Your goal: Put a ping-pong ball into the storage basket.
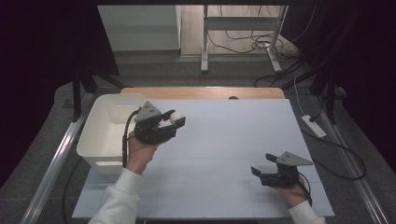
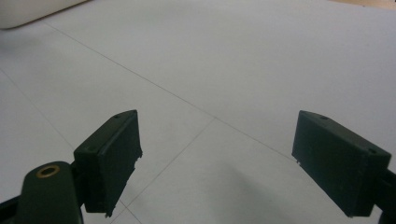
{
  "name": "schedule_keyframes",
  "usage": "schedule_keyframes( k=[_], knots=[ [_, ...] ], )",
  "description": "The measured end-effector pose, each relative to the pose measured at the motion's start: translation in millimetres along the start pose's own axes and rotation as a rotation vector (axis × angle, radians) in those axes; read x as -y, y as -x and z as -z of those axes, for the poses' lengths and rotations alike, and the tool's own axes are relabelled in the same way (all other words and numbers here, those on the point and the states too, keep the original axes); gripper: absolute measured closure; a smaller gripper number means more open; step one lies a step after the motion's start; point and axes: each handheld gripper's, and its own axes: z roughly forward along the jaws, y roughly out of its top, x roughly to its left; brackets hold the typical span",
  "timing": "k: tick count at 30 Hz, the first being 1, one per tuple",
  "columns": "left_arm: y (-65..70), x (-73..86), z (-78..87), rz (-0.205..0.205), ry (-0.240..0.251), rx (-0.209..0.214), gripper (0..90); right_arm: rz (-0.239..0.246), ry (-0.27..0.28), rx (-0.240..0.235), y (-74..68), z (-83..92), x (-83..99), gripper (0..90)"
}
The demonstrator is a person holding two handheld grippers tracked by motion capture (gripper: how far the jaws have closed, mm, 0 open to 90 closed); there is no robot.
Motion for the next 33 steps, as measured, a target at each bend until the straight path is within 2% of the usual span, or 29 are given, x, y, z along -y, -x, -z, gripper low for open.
schedule_keyframes(
  k=[10,24,33],
  knots=[
    [-9.6,-6.0,6.0,-0.004,0.003,-0.049,50.6,0.0,-0.002,0.002,-0.1,-0.4,0.1,15.2],
    [-25.3,-6.2,15.3,0.021,0.016,-0.105,50.6,0.0,-0.002,0.003,-0.3,-0.2,0.0,15.2],
    [-40.5,-5.5,20.5,0.04,0.012,-0.153,50.6,0.0,-0.003,0.003,-0.3,-0.3,0.1,15.2]
  ],
)
